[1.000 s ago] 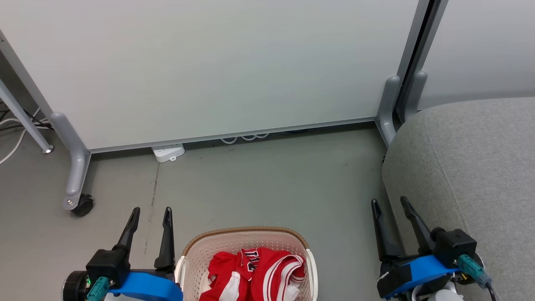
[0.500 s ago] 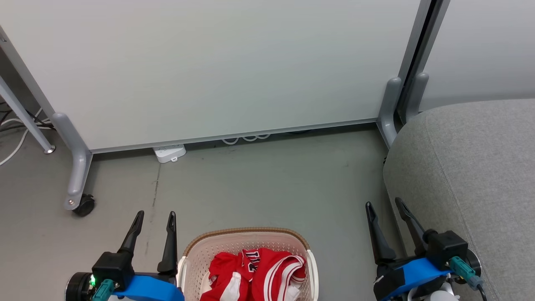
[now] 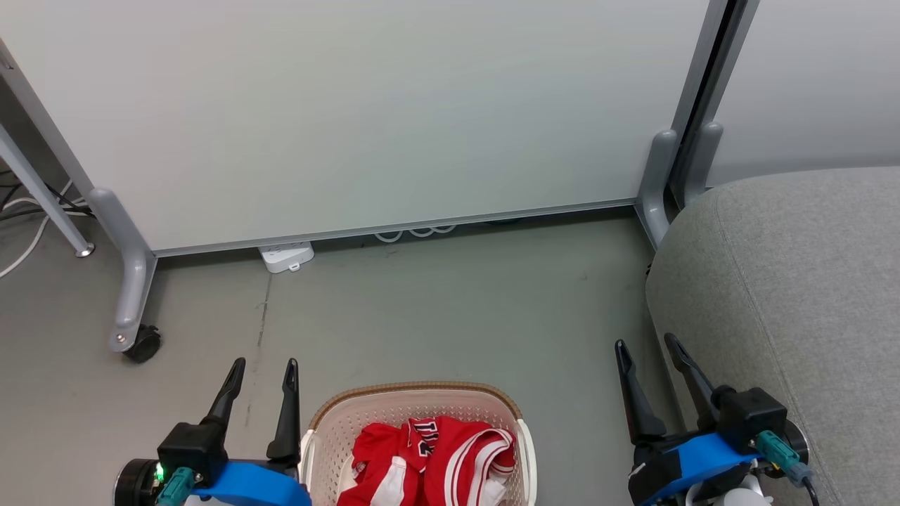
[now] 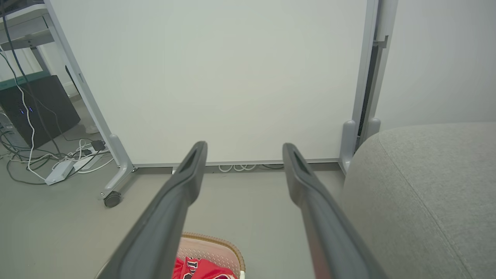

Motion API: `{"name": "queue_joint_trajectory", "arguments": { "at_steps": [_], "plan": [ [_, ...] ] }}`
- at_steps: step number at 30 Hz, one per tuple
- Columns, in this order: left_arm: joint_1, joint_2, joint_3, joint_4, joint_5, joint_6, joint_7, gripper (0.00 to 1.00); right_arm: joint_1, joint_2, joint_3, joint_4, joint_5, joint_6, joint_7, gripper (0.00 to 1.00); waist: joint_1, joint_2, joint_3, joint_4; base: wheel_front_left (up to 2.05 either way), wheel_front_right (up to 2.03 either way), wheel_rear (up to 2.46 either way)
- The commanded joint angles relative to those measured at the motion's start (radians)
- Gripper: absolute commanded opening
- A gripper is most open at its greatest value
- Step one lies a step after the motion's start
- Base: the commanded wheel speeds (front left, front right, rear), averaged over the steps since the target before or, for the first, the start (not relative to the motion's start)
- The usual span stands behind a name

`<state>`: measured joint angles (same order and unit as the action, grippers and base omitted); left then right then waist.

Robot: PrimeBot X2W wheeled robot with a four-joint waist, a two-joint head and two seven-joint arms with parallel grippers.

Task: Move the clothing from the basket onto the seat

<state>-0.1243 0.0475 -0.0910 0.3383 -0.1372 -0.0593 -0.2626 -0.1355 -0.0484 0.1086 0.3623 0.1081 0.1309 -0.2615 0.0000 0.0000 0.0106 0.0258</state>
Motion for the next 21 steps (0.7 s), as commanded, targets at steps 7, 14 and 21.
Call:
{"name": "queue_joint_trajectory", "arguments": {
  "at_steps": [7,14,21],
  "plan": [
    [-0.069,0.006,-0.015,0.061,0.029,-0.031,-0.003,1.00,-0.025,-0.003,0.006,-0.003,0.011,0.000,-0.006,1.00,0.0000,0.0000,0.028,-0.017,0.00,0.00,0.00],
    [-0.179,0.029,-0.063,0.174,0.052,-0.062,-0.003,1.00,-0.068,-0.003,0.002,-0.021,0.013,0.000,-0.006,1.00,0.0000,0.0000,0.109,-0.060,0.00,0.00,0.00],
    [-0.283,0.051,-0.140,0.293,0.056,-0.071,-0.003,1.00,-0.117,-0.003,-0.003,-0.038,0.008,0.000,-0.005,1.00,0.0000,0.0000,0.196,-0.092,0.00,0.00,0.00]
  ]
}}
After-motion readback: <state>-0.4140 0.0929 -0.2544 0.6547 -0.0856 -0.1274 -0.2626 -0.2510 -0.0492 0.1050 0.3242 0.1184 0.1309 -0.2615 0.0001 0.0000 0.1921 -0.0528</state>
